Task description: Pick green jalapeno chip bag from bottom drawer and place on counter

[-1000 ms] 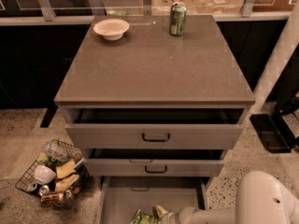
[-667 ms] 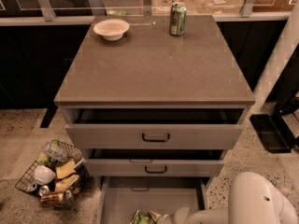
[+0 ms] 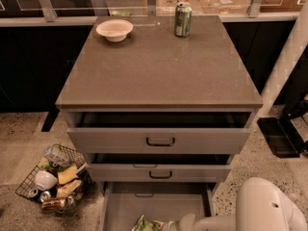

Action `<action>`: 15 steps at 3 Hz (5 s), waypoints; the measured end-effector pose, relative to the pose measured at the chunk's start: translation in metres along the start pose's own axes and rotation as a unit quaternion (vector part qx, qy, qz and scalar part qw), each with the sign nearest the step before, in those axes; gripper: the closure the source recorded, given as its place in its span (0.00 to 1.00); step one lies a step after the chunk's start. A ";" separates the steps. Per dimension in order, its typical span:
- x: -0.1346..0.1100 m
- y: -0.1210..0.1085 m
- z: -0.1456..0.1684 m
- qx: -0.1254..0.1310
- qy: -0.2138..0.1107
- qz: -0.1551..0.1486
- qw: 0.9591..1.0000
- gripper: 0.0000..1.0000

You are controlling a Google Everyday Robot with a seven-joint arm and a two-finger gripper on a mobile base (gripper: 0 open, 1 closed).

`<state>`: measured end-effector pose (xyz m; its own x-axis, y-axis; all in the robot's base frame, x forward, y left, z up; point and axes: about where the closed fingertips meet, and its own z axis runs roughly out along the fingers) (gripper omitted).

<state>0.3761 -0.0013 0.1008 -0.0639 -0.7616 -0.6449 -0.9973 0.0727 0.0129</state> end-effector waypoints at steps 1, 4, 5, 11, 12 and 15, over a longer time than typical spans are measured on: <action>-0.002 0.000 -0.002 0.000 0.000 0.000 1.000 0.87; -0.003 0.000 -0.004 0.000 0.000 0.000 1.000 1.00; -0.008 -0.001 -0.010 -0.012 -0.014 -0.002 1.000 1.00; -0.102 -0.008 -0.278 0.029 -0.162 -0.030 0.986 1.00; -0.117 -0.005 -0.317 0.060 -0.167 -0.042 0.983 1.00; -0.161 0.002 -0.339 0.082 -0.182 -0.043 0.979 1.00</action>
Offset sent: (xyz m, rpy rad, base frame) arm -0.0002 0.0001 0.0035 0.0001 0.0003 0.0002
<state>0.3721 -0.0970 0.4637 0.0681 -0.4916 -0.8682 -0.9773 0.1423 -0.1572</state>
